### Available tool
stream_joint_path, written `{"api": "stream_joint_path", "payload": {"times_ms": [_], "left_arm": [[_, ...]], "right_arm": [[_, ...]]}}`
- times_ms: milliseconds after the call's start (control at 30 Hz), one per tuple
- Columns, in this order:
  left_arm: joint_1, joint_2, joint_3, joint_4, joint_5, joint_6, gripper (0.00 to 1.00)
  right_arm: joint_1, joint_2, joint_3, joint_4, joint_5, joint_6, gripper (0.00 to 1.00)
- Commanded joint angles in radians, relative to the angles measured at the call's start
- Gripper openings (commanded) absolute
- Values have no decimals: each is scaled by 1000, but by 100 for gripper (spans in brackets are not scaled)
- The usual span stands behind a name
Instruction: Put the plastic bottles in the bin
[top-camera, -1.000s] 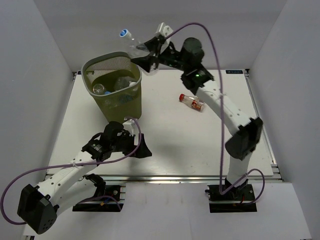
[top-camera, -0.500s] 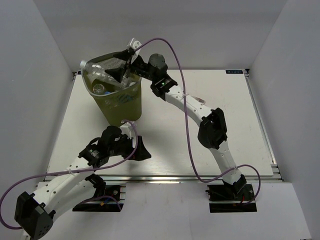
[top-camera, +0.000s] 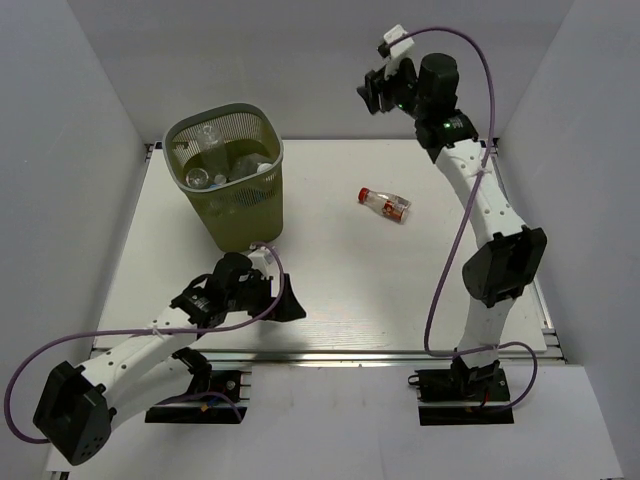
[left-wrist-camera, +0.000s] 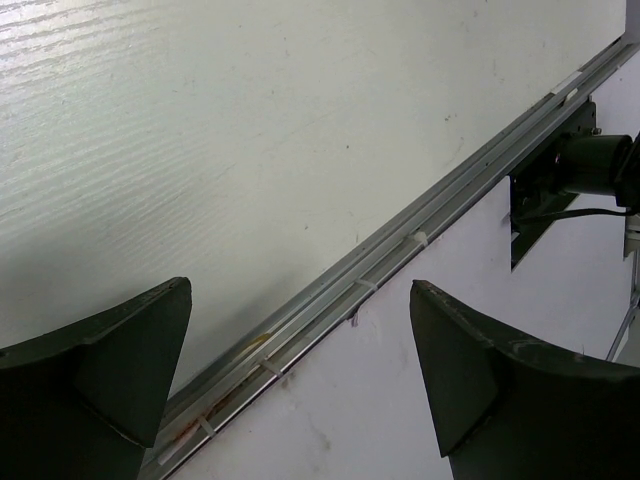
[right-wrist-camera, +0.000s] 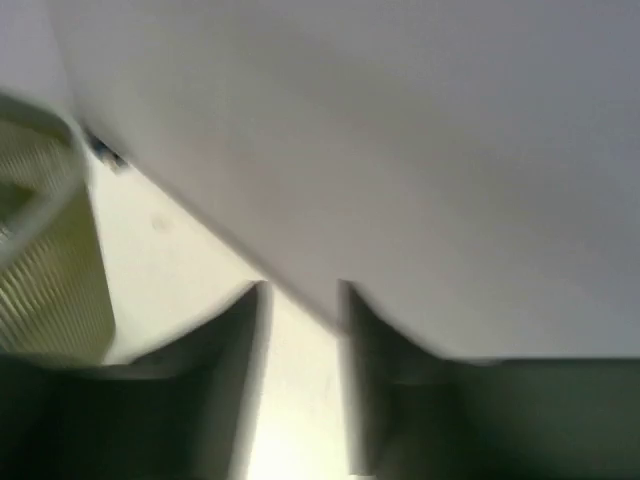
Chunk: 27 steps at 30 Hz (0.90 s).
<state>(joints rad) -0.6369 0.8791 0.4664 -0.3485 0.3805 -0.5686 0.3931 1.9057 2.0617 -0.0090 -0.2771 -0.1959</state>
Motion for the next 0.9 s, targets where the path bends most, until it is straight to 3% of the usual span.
{"api": "stream_joint_path", "payload": {"times_ms": [0,67,100,167,333,400,533,600,867], "left_arm": [[-12,17,17,55,-3,6,100],[-12,26,17,66,-3,15,100],[-12,38,17,66,6,15,100],[-12,49,26,66,6,15,100],[-21,69,61,66,-34,24,100],[-30,69,104,13,-99,33,100],[-63,44,253,-119,-393,90,100],[-73,44,281,-133,-457,125,100],[-104,95,327,-60,-437,187,100]], "right_arm": [[-55,55,-5,-532,-8,-206,63],[-78,128,43,-765,1,-310,85],[-95,147,72,-810,-5,-326,89],[-115,182,86,-886,-23,-384,91],[-135,194,-72,-829,13,-459,91],[-138,219,-78,-824,15,-473,91],[-146,279,-60,-836,19,-490,91],[-145,299,-75,-830,33,-499,91],[-139,391,-66,-806,56,-510,91]]}}
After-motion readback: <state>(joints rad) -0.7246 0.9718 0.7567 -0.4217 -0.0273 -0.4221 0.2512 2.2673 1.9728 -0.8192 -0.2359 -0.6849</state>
